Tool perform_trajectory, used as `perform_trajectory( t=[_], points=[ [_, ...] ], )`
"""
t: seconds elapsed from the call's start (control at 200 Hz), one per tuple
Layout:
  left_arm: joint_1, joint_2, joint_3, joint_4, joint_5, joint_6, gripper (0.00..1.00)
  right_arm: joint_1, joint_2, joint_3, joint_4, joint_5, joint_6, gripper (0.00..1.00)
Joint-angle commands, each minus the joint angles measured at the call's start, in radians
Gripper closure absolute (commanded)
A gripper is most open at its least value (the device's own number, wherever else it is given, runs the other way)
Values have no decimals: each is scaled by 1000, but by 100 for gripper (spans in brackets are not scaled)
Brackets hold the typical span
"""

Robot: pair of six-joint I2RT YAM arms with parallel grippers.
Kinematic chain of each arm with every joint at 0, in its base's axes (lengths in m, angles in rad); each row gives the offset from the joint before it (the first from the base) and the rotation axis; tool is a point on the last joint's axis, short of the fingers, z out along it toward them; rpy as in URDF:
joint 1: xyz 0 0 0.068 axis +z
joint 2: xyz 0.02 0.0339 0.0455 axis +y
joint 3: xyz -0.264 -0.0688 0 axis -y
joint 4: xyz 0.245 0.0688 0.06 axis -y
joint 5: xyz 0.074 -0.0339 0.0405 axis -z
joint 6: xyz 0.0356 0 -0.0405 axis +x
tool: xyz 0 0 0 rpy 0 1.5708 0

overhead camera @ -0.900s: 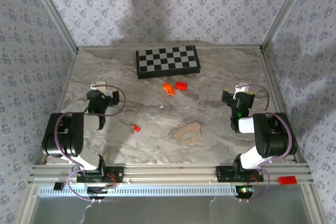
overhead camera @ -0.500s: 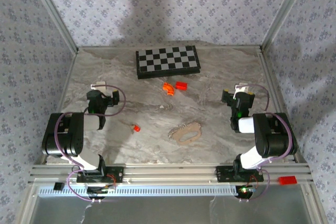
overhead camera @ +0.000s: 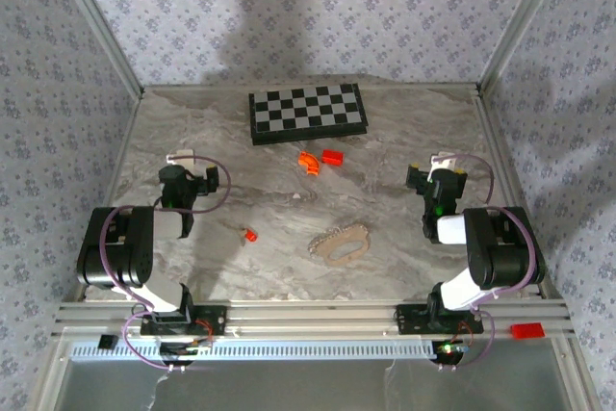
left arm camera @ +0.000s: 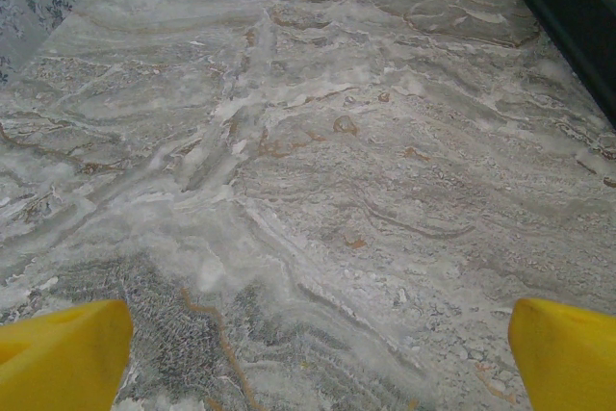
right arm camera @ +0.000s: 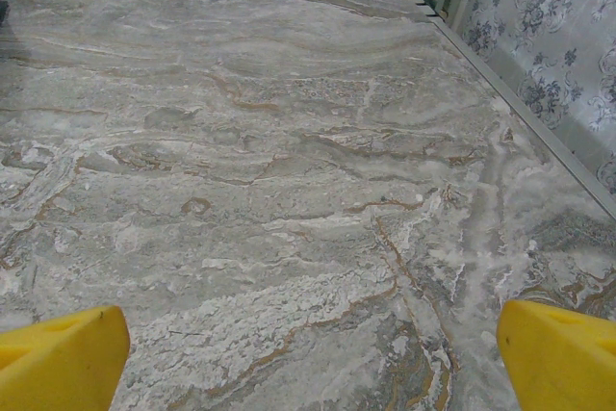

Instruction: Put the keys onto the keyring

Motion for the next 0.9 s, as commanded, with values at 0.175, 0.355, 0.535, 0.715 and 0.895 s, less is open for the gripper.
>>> perform_trajectory(
  t=[0.175, 0.355, 0.535, 0.715, 0.895],
  points=[
    [6, -3, -1, 27, 18, 9, 0, -15, 9, 7, 6, -41, -6, 0],
    [6, -2, -1, 27, 18, 9, 0, -15, 9, 9, 5, -41, -6, 0],
    [6, -3, -1, 27, 18, 8, 0, -17, 10, 10, 3, -44, -5, 0],
    [6, -1, -1, 27, 18, 9, 0, -21, 9, 9, 3, -53, -3, 0],
    [6, -2, -1, 27, 18, 9, 0, -24, 8, 9, 3, -55, -1, 0]
  ],
)
